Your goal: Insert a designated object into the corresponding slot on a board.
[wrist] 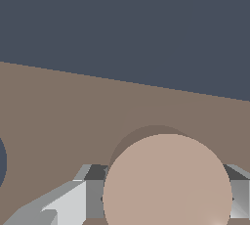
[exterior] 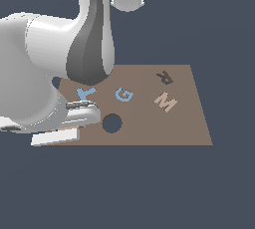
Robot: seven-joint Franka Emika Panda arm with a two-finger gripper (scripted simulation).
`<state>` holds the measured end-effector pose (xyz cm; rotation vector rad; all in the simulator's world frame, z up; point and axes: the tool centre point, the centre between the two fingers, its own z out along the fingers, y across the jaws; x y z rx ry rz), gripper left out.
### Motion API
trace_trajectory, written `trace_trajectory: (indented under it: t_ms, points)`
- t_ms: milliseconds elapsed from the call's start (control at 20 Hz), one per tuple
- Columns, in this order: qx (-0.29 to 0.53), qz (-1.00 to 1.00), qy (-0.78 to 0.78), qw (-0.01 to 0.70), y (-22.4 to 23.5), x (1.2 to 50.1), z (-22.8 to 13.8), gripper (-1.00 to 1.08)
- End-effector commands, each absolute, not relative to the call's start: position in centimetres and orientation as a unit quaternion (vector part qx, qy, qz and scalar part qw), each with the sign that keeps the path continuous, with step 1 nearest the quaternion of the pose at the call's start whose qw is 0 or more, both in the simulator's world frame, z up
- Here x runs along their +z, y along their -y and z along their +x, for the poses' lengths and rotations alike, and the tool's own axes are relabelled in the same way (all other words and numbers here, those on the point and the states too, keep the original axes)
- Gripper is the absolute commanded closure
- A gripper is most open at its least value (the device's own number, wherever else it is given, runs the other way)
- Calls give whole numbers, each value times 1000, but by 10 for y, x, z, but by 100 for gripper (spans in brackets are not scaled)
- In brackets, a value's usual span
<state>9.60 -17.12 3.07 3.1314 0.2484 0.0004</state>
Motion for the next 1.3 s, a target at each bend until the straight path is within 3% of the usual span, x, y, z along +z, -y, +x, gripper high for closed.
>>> trace_trajectory:
  t_ms: [0,600,1250]
  points:
    - [0,997,-78,0,171,31,96,108]
    - [0,1000,-8,0,169,31,87,108]
    - [0,983,183,0,157,33,65,108]
